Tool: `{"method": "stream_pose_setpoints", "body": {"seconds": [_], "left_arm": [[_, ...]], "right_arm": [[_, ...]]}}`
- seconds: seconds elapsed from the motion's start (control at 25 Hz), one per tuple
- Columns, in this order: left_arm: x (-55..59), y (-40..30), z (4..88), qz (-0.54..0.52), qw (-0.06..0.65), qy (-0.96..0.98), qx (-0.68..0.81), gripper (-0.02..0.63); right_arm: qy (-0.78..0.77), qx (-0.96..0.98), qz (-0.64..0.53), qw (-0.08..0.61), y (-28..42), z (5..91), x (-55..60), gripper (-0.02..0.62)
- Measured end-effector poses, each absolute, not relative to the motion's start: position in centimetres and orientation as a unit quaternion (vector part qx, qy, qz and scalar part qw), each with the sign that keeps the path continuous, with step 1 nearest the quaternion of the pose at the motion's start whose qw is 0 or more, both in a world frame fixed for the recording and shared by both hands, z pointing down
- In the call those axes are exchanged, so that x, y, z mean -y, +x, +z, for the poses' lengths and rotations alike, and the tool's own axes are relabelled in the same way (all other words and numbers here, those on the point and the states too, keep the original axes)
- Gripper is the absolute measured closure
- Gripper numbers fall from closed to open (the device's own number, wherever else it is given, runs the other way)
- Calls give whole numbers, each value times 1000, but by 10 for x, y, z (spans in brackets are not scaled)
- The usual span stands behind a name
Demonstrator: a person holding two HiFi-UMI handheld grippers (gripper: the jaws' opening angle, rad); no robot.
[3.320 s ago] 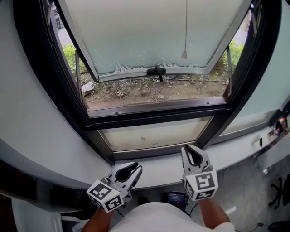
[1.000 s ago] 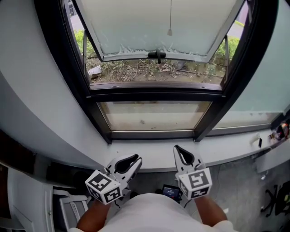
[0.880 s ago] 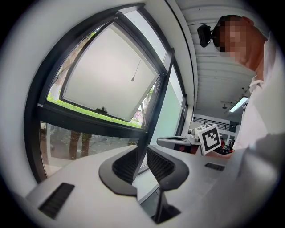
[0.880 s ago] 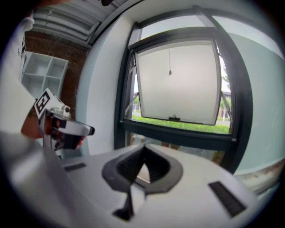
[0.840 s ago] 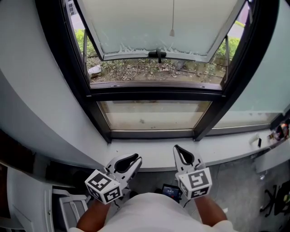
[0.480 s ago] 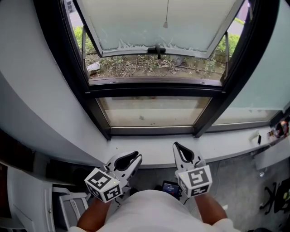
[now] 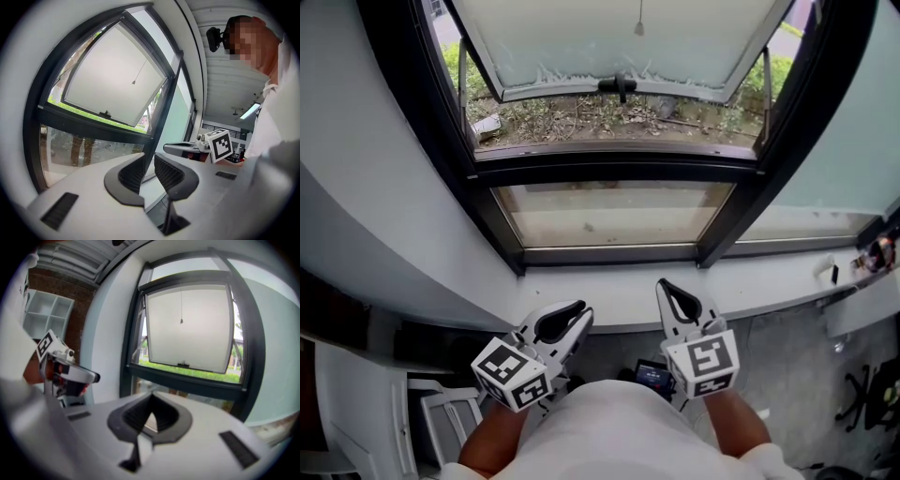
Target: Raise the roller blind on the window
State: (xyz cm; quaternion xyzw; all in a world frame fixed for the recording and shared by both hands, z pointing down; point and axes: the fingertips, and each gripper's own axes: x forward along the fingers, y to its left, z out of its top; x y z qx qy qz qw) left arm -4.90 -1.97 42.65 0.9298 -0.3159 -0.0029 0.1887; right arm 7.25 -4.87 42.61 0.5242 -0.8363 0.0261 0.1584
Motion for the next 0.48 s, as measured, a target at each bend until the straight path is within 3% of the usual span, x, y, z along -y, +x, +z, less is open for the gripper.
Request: {"method": "stream_pose_setpoints", "body": {"seconds": [0.48], "left_arm": [[21,-44,426,-1,188,931,314,525]], "right_arm": [[522,837,26,161,74,428,49,574]]}}
